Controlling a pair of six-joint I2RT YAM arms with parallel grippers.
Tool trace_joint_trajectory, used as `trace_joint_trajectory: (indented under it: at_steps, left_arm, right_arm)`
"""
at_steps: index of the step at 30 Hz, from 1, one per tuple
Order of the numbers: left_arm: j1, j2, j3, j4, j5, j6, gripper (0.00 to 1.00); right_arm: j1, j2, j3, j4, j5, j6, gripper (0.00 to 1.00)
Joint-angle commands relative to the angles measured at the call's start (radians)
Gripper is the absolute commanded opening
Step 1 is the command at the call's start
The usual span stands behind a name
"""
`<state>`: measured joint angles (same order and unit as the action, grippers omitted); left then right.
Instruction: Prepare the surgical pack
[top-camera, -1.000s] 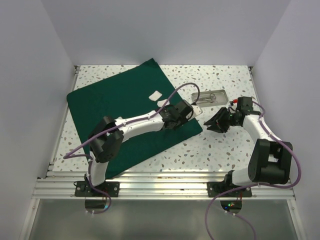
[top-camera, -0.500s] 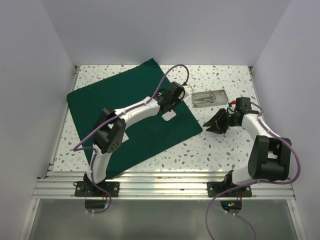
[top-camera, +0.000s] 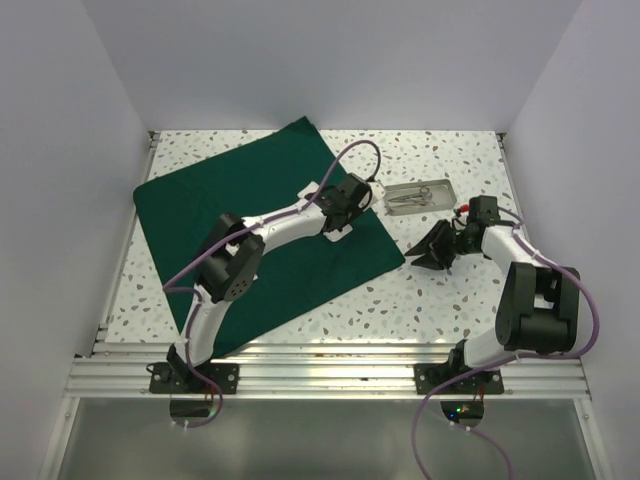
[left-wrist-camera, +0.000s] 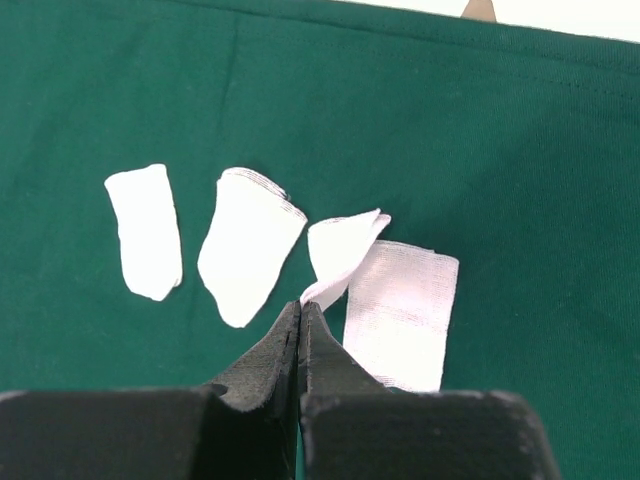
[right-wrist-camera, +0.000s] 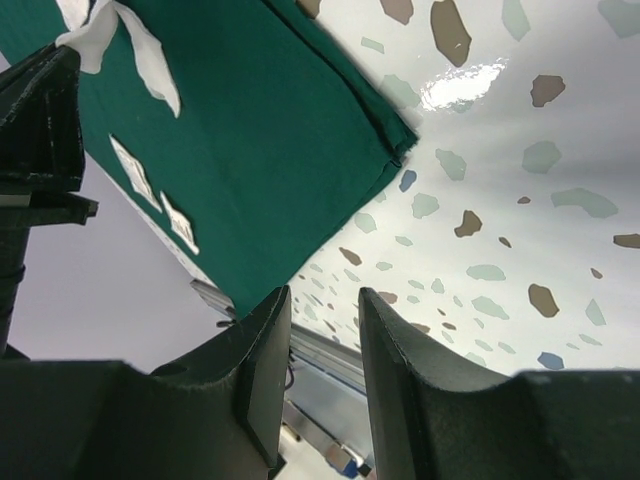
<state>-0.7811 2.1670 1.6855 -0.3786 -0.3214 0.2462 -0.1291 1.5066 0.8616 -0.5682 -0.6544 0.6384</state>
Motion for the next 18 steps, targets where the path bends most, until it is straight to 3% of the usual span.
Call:
trace_joint_trajectory:
  at_steps: [1, 18]
  left_arm:
    - [-0.001, -0.047, -0.036, 0.052, 0.015, -0.011, 0.00]
    - [-0.024, -0.096, -0.141, 0.075, 0.065, -0.036, 0.00]
  right_arm:
    - [0.008, 0.009, 0.022, 0.007, -0.028, -0.013, 0.37]
    - [0.011, 0.010, 0.008, 0.021, -0.031, -0.011, 0.38]
